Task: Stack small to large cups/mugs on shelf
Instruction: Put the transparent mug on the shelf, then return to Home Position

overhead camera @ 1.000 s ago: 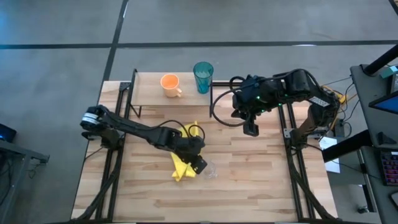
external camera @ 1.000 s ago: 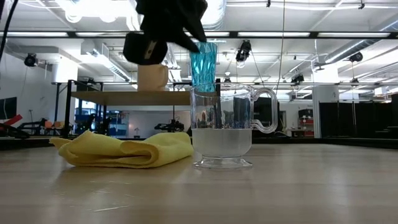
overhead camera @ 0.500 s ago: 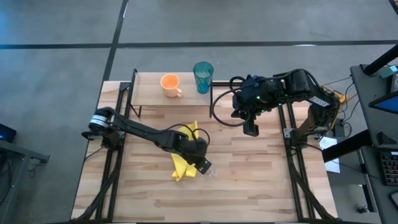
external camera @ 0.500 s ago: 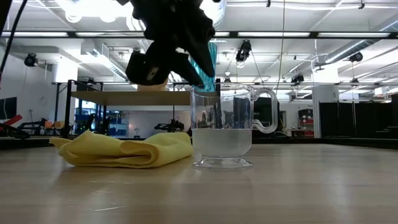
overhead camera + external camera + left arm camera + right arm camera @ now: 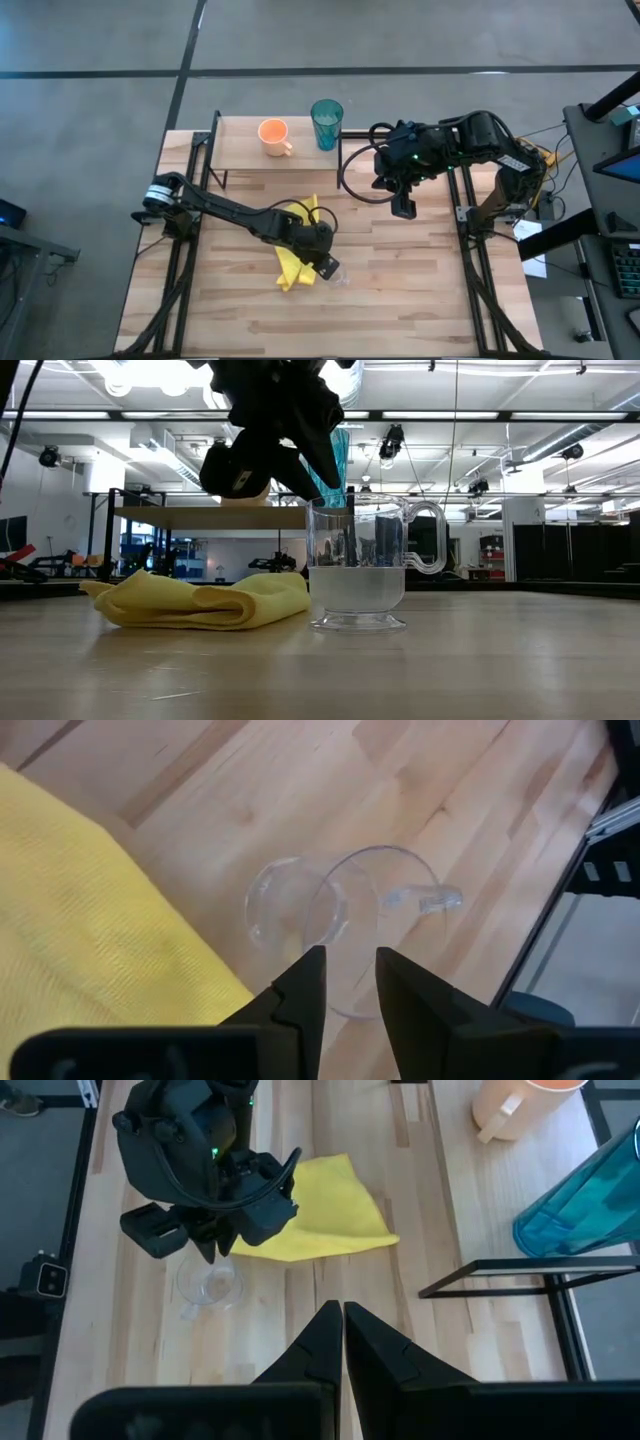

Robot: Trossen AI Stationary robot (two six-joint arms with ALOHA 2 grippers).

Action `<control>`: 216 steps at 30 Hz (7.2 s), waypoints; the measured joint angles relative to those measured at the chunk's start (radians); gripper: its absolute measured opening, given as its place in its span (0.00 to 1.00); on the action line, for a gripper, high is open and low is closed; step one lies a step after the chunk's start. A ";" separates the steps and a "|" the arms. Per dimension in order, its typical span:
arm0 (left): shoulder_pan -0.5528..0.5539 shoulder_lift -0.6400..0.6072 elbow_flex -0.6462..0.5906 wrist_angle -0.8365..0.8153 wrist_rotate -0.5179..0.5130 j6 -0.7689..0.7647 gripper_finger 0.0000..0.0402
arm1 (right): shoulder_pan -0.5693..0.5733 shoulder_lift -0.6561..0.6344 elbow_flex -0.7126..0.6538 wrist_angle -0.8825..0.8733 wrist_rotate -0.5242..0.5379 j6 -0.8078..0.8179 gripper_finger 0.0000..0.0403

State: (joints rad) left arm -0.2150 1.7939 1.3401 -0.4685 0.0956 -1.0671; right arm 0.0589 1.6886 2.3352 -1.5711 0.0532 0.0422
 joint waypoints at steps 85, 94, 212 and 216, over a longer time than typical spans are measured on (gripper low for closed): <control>0.584 -0.586 0.292 -1.103 -0.393 0.593 0.00 | 0.000 0.002 -0.053 0.052 0.004 0.037 0.02; 0.856 -0.541 0.290 -1.066 -0.386 0.914 0.00 | 0.000 0.005 -0.103 0.097 0.004 0.050 0.02; 1.298 -1.758 -0.293 -0.498 0.489 0.740 0.23 | -0.005 -1.146 -1.780 1.743 -0.088 0.260 0.02; 1.359 -1.758 -0.371 -0.394 0.644 0.733 0.23 | -0.005 -1.224 -1.877 1.777 -0.087 0.272 0.02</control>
State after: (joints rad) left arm 1.1445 0.0357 0.9695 -0.8630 0.7393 -0.3343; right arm 0.0540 0.4649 0.4579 0.2060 -0.0342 0.3140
